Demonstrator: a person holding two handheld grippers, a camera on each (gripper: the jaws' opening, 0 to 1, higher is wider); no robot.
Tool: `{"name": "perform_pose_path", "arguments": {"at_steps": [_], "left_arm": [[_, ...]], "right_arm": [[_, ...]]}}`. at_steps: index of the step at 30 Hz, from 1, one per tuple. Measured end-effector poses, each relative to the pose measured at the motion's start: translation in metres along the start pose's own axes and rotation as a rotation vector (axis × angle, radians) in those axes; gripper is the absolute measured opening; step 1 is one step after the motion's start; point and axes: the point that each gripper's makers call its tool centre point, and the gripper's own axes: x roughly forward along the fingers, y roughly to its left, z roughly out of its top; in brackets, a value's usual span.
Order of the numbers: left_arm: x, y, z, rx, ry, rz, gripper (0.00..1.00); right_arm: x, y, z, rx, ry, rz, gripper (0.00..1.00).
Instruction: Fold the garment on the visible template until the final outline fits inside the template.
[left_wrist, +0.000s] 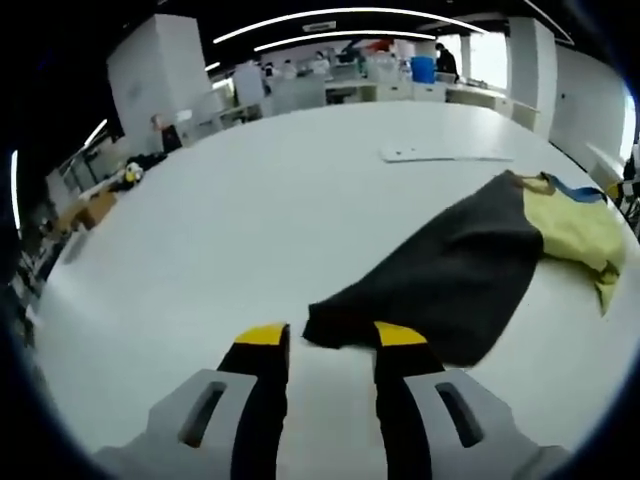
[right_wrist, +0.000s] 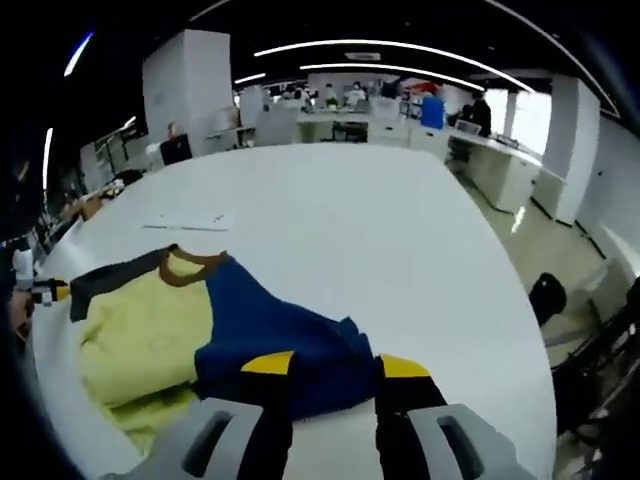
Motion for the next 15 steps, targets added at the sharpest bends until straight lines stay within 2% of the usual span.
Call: {"name": "perform_pose_path", "arguments": {"at_steps": [4,6,9,12,15], "left_arm": [[-0.005,-0.009,0.003,0.009,-0.028,-0.044,0.49],[-0.007,-0.013,0.004,0.023,-0.035,-0.059,0.56],[-0.012,-0.021,0.008,0.034,-0.058,-0.089,0.64],[-0.018,-0.039,0.013,-0.034,-0.087,-0.169,0.69],[-0.024,-0.046,0.013,-0.003,-0.087,-0.179,0.78]], "right_arm": [[-0.004,0.007,-0.007,0.015,0.026,0.037,0.48],[-0.005,0.008,-0.011,0.026,0.040,0.047,0.52],[-0.008,0.009,-0.016,0.026,0.052,0.051,0.51],[-0.009,0.010,-0.020,0.032,0.059,0.054,0.51],[-0.009,0.010,-0.023,0.041,0.062,0.054,0.50]]}}
